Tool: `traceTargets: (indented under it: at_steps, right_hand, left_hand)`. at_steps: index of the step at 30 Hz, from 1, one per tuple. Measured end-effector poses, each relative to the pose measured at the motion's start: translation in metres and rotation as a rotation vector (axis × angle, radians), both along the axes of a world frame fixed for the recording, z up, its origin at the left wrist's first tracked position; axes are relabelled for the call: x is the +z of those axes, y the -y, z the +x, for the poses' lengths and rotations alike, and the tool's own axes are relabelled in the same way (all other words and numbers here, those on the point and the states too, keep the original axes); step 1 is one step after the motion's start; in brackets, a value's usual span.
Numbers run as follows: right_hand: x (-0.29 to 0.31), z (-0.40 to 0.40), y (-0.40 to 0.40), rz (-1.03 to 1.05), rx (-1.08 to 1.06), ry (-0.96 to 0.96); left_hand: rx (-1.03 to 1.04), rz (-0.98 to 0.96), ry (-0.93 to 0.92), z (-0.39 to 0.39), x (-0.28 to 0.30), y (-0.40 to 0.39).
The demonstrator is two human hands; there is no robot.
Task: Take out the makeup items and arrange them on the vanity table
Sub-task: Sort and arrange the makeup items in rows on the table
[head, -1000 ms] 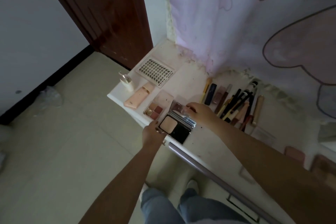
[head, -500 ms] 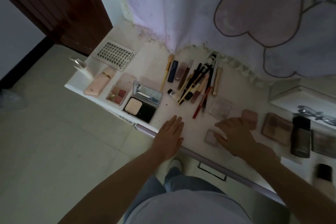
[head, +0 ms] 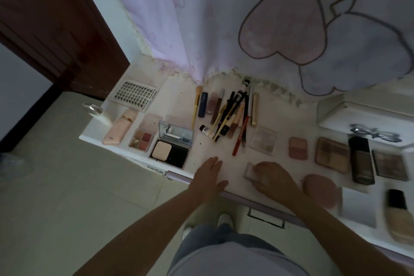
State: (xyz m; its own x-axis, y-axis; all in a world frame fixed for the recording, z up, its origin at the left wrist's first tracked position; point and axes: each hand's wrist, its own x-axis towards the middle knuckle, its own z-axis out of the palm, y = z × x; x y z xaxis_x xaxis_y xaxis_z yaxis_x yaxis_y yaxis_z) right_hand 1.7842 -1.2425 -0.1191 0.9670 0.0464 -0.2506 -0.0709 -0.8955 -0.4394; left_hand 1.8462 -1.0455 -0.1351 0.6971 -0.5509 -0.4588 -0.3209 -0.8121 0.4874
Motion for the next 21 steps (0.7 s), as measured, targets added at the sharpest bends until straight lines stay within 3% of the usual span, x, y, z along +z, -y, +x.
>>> traceTargets:
  at_steps: [4, 7, 11, 17, 21]
  right_hand:
    - [0.048, 0.005, -0.01, 0.334, -0.08, 0.167]
    - [0.095, 0.011, -0.022, 0.354, 0.101, 0.3]
    - [0.135, 0.018, -0.04, 0.243, 0.218, 0.421]
    - [0.157, 0.025, -0.067, 0.164, -0.027, 0.587]
    - [0.169, 0.032, -0.079, 0.246, -0.129, 0.538]
  left_hand:
    - [0.433, -0.561, -0.526, 0.017, 0.055, -0.004]
    - [0.491, -0.791, -0.715, 0.027, 0.092, -0.014]
    - [0.449, -0.872, -0.727, 0.032, 0.122, -0.019]
    - [0.555, -1.044, -0.575, 0.044, 0.151, -0.022]
    - [0.515, -1.06, -0.405, 0.047, 0.164, -0.022]
